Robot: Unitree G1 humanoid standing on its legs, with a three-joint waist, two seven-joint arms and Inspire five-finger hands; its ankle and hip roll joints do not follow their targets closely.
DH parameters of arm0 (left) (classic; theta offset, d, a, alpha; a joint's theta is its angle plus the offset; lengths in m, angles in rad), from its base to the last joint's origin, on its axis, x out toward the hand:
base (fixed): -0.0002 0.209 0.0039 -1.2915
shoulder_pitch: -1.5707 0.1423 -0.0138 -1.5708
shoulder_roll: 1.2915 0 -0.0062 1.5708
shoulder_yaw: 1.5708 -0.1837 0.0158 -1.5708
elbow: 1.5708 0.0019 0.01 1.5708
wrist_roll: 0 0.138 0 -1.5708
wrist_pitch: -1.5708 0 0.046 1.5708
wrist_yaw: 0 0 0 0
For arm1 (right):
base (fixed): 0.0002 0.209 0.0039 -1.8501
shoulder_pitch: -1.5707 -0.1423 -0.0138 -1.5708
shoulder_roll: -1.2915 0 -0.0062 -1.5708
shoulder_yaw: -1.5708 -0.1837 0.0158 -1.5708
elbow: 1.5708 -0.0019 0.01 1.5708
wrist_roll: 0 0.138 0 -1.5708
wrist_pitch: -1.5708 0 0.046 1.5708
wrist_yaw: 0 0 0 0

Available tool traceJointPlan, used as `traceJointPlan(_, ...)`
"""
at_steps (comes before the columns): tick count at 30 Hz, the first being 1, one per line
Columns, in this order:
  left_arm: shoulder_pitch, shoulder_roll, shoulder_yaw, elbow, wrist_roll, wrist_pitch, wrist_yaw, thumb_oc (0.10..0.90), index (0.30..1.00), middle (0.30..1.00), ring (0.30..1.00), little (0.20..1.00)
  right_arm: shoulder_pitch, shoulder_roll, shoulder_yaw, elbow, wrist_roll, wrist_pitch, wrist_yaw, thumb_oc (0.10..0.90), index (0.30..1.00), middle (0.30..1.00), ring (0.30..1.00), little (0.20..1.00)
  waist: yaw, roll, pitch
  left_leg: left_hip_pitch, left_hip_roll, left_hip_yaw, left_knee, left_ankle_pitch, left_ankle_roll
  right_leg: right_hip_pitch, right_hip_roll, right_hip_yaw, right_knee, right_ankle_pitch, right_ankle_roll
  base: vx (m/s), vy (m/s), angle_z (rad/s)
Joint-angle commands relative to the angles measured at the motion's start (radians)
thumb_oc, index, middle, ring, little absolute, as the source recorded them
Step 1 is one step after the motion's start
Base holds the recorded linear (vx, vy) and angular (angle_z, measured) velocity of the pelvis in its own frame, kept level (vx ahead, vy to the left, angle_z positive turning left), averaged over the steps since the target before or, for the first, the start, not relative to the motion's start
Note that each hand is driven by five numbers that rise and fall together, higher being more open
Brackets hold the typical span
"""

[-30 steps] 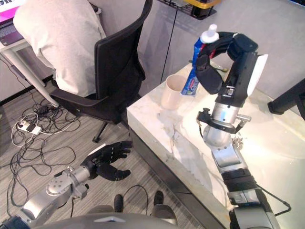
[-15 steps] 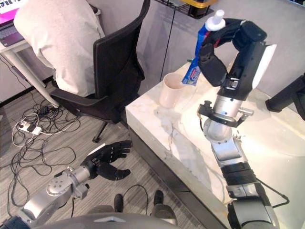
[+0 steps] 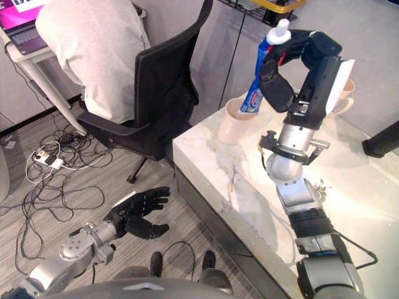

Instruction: Organize the bathroom.

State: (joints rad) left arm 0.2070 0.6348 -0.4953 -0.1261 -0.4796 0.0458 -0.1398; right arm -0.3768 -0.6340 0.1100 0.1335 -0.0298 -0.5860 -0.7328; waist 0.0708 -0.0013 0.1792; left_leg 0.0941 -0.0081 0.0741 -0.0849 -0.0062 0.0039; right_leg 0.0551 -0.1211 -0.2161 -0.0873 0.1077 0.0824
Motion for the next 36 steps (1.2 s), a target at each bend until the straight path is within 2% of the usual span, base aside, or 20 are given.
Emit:
traceJointPlan(1, -0.059, -0.004, -0.037, -0.062, -0.046, -0.102, -0.039, 0.800, 0.900, 0.900, 0.900, 0.900, -0.203, -0.146, -0.047, 0.038, 0.015, -0.112, -0.031, 0.400, 0.300, 0.300, 0.300, 0.300, 0.023, 0.018, -0.062, -0.013, 0.022, 0.001, 0.061, -0.066, -0.046, 0.061, 0.074, -0.068, 0.052, -0.189, 0.039, 0.00, 0.000, 0.00)
traceJointPlan(9, -0.054, 0.001, -0.047, -0.065, -0.043, -0.118, -0.048, 0.800, 0.900, 0.900, 0.900, 0.900, -0.198, -0.124, -0.038, 0.075, 0.051, -0.105, -0.004, 0.400, 0.300, 0.300, 0.300, 0.300, 0.028, 0.024, -0.050, -0.025, 0.033, 0.008, 0.073, -0.063, -0.051, 0.058, 0.073, -0.079, 0.056, -0.191, 0.036, 0.00, -0.017, 0.08)
traceJointPlan(15, -0.043, -0.002, -0.045, -0.052, -0.040, -0.129, -0.033, 0.800, 0.900, 0.900, 0.900, 0.900, -0.140, -0.065, -0.039, 0.056, 0.057, -0.090, 0.011, 0.400, 0.300, 0.300, 0.300, 0.300, 0.015, 0.035, -0.032, -0.026, 0.038, 0.016, 0.073, -0.059, -0.052, 0.054, 0.076, -0.074, 0.063, -0.192, 0.034, 0.00, 0.000, 0.00)
traceJointPlan(16, -0.040, -0.002, -0.042, -0.053, -0.038, -0.133, -0.033, 0.800, 0.900, 0.900, 0.900, 0.900, -0.129, -0.057, -0.040, 0.045, 0.058, -0.087, 0.022, 0.431, 0.347, 0.347, 0.347, 0.347, 0.012, 0.037, -0.030, -0.027, 0.039, 0.017, 0.074, -0.060, -0.052, 0.053, 0.076, -0.073, 0.063, -0.192, 0.034, -0.03, 0.001, -0.02)
traceJointPlan(17, -0.038, -0.001, -0.039, -0.055, -0.039, -0.135, -0.032, 0.800, 0.900, 0.900, 0.900, 0.900, -0.115, -0.050, -0.041, 0.030, 0.057, -0.081, 0.038, 0.554, 0.531, 0.531, 0.531, 0.531, 0.008, 0.038, -0.028, -0.026, 0.039, 0.019, 0.073, -0.059, -0.052, 0.052, 0.075, -0.073, 0.064, -0.192, 0.034, -0.05, 0.017, -0.03)
traceJointPlan(18, -0.037, -0.001, -0.036, -0.055, -0.040, -0.136, -0.032, 0.800, 0.900, 0.900, 0.900, 0.900, -0.097, -0.040, -0.037, 0.012, 0.056, -0.069, 0.056, 0.800, 0.900, 0.900, 0.900, 0.900, 0.003, 0.040, -0.027, -0.025, 0.039, 0.022, 0.071, -0.058, -0.053, 0.050, 0.075, -0.073, 0.065, -0.192, 0.035, -0.05, 0.027, -0.02)
traceJointPlan(22, -0.044, -0.003, -0.031, -0.050, -0.049, -0.144, -0.031, 0.800, 0.900, 0.900, 0.900, 0.900, -0.057, -0.022, -0.029, -0.006, 0.070, -0.032, 0.085, 0.800, 0.900, 0.900, 0.900, 0.900, -0.011, 0.042, -0.030, -0.023, 0.038, 0.030, 0.072, -0.060, -0.052, 0.049, 0.071, -0.072, 0.071, -0.193, 0.038, -0.04, 0.032, -0.02)
traceJointPlan(29, -0.060, -0.010, -0.031, -0.059, -0.059, -0.127, -0.019, 0.800, 0.900, 0.900, 0.900, 0.900, -0.026, -0.008, -0.029, -0.009, 0.084, -0.006, 0.090, 0.800, 0.900, 0.900, 0.900, 0.900, -0.021, 0.035, -0.032, -0.019, 0.032, 0.038, 0.092, -0.074, -0.044, 0.050, 0.064, -0.061, 0.082, -0.195, 0.040, -0.02, 0.016, -0.03)
traceJointPlan(36, -0.060, -0.010, -0.031, -0.059, -0.059, -0.127, -0.019, 0.800, 0.900, 0.900, 0.900, 0.900, -0.026, -0.008, -0.029, -0.010, 0.084, -0.006, 0.090, 0.800, 0.900, 0.900, 0.900, 0.900, -0.020, 0.035, -0.032, -0.019, 0.032, 0.038, 0.092, -0.074, -0.044, 0.050, 0.064, -0.061, 0.082, -0.195, 0.040, 0.00, 0.001, -0.04)
